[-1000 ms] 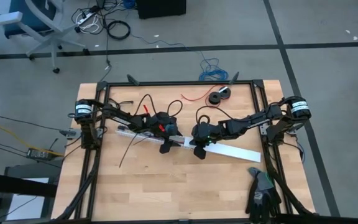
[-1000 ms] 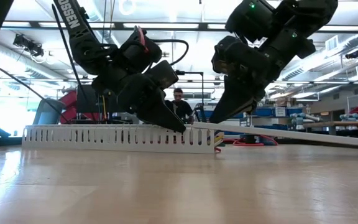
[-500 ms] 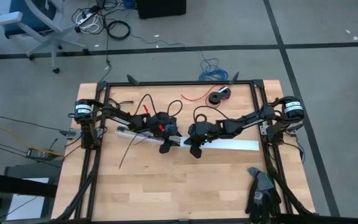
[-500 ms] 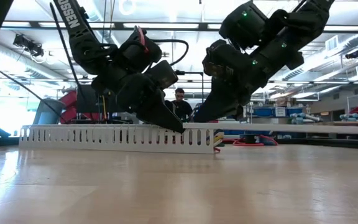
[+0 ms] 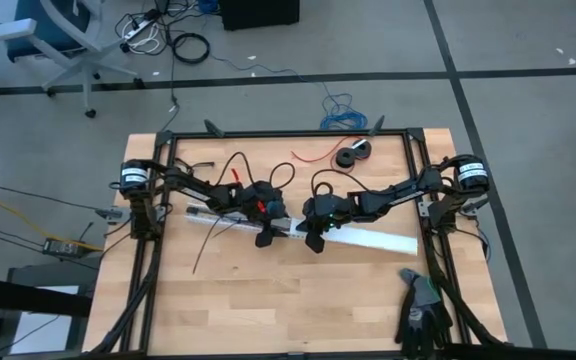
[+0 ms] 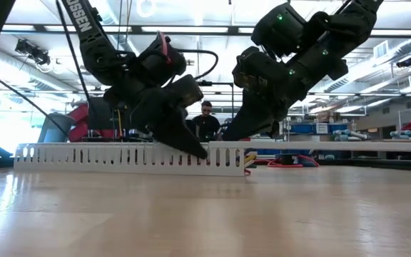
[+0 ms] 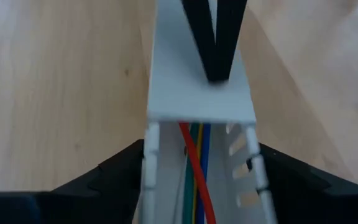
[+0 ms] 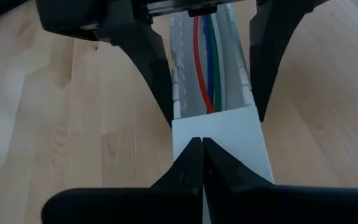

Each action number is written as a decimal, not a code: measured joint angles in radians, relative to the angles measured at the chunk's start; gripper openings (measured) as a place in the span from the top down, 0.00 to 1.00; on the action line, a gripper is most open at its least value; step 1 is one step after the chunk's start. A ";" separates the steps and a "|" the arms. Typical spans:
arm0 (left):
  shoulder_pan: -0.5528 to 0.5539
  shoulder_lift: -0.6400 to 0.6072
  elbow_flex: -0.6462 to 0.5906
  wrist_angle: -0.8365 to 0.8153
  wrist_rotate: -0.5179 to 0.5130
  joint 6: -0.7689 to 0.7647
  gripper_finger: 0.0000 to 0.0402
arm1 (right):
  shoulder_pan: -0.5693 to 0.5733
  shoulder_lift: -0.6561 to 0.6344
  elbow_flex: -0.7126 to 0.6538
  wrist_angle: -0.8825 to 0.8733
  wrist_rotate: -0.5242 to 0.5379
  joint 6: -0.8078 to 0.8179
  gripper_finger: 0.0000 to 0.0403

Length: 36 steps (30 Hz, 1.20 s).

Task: Ziptie cables
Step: Close the white cable duct

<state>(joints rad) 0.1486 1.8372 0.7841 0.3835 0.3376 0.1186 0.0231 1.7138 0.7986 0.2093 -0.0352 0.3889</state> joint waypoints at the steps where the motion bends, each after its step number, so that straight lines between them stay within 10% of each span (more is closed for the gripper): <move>1: 0.000 0.001 -0.002 -0.007 -0.001 0.001 0.28 | 0.000 0.000 0.000 -0.001 0.000 0.000 1.00; 26: 0.010 -0.060 -0.025 -0.050 0.004 0.014 0.24 | 0.000 0.000 0.000 -0.012 -0.011 0.006 1.00; 36: 0.009 -0.115 -0.253 0.330 -0.030 -0.078 0.24 | 0.000 0.000 0.000 -0.011 -0.011 0.001 1.00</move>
<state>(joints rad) 0.1577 1.7222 0.5310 0.7131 0.3077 0.0402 0.0231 1.7138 0.7986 0.1986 -0.0467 0.3901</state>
